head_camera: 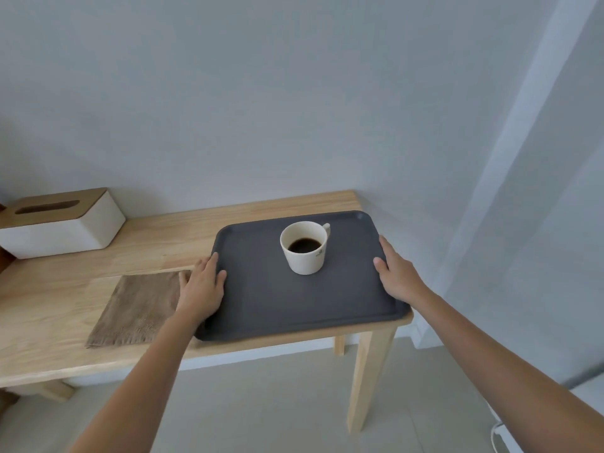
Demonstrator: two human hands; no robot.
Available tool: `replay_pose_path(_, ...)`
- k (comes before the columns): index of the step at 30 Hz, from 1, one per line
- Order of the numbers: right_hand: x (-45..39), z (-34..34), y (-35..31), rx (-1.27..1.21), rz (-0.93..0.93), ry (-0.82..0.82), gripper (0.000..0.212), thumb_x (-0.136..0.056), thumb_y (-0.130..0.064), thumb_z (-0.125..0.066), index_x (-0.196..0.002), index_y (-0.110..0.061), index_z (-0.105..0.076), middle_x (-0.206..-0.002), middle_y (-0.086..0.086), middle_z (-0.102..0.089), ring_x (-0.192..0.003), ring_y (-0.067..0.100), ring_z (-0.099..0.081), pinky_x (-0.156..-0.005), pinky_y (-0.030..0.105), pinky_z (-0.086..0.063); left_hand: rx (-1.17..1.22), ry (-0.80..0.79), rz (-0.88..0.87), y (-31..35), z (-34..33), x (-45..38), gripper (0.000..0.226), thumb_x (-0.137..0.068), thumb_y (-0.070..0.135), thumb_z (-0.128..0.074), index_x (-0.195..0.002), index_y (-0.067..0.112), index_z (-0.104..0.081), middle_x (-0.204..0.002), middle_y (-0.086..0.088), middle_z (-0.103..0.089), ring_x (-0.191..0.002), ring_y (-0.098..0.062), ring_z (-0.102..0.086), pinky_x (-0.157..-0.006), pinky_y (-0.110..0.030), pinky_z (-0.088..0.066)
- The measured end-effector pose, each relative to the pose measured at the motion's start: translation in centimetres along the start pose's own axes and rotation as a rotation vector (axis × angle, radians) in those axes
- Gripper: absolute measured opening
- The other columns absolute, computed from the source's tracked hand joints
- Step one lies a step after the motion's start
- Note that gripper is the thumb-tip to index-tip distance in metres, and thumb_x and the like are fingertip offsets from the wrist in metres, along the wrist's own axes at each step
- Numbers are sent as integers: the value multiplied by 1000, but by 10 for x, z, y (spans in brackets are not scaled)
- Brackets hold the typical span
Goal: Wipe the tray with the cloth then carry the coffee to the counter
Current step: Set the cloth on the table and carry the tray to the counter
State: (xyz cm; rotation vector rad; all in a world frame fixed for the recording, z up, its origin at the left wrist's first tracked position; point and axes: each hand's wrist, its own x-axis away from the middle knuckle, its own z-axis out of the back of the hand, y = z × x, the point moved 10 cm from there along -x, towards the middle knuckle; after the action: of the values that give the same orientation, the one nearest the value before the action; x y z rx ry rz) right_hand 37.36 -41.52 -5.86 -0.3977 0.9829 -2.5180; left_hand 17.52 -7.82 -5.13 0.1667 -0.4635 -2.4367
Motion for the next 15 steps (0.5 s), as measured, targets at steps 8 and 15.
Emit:
replay_pose_path(8, 28, 13, 17, -141, -110, 82, 55, -102, -23, -31, -152, -27, -10, -147, 9, -41, -129, 31, -44, -105, 38, -35, 211, 6, -109, 16, 1, 1, 48, -97, 2, -37, -145, 6, -35, -150, -16, -39, -137, -37, -34, -119, -46, -14)
replay_pose_path(15, 76, 51, 59, -226, -223, 234, 54, -101, -20, -33, -151, -26, -15, -152, 3, -36, -136, 27, -37, -110, 36, -29, 385, -64, -212, 73, -8, -5, 50, -97, 3, -40, -146, 10, -34, -146, -13, -46, -133, -33, -43, -111, -42, -34)
